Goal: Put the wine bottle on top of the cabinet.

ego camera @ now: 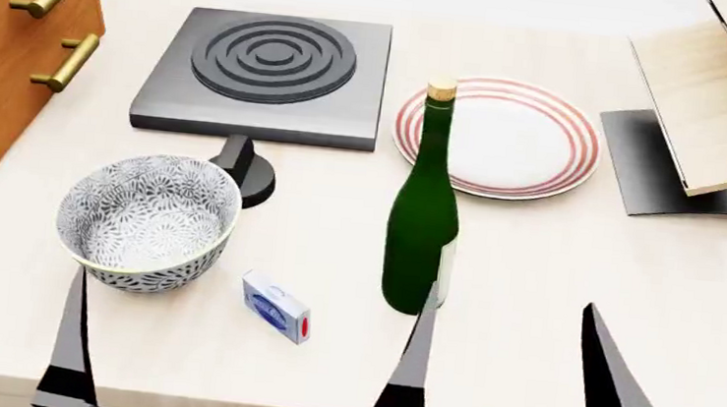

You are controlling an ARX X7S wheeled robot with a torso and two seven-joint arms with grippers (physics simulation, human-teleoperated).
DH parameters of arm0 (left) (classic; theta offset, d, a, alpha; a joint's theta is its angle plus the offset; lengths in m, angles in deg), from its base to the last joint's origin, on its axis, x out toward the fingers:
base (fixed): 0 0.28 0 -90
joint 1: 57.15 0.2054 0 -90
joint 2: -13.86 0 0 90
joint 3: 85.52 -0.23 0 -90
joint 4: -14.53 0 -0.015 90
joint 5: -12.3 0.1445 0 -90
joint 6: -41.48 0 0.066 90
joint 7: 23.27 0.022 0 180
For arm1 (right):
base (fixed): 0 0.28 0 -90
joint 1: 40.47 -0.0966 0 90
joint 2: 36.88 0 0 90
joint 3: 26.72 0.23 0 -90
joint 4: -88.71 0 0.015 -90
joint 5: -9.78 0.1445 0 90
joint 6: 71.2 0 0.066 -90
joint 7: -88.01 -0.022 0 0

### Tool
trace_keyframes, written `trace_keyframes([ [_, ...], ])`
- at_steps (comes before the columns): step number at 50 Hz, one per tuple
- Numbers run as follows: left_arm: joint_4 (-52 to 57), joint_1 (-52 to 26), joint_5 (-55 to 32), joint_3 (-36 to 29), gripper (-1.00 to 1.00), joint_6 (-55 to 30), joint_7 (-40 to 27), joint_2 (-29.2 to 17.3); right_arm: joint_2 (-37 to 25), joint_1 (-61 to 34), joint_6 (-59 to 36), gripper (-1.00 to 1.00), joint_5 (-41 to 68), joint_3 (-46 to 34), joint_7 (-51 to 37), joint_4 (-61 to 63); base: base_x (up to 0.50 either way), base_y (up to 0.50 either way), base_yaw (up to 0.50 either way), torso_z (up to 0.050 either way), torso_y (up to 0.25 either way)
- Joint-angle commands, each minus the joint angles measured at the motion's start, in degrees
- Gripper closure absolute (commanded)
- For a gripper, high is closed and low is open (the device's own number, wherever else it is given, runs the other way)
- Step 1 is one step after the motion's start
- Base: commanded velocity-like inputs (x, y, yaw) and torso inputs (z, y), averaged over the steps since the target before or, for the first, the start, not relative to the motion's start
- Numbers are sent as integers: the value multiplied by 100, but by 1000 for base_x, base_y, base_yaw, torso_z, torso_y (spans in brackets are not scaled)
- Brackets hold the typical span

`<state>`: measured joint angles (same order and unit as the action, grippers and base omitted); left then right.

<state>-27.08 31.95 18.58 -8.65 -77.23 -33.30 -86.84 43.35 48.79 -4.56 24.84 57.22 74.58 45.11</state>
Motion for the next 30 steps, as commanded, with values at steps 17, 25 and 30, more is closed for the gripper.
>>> trace_keyframes([
  [17, 1145, -250, 547, -188, -100, -923, 356, 170, -871, -478, -516, -100, 1010, -237, -1243, 1294, 0, 0, 0, 0, 0],
  [25, 1140, -206, 689, -152, -100, -889, 522, 297, -1029, -563, -612, -100, 957, -449, -1403, 1300, 0, 0, 0, 0, 0],
  [30, 1129, -191, 769, -102, -100, -868, 642, 392, -1085, -547, -419, -100, 1135, -411, -1413, 1288, 2, 0, 0, 0, 0],
])
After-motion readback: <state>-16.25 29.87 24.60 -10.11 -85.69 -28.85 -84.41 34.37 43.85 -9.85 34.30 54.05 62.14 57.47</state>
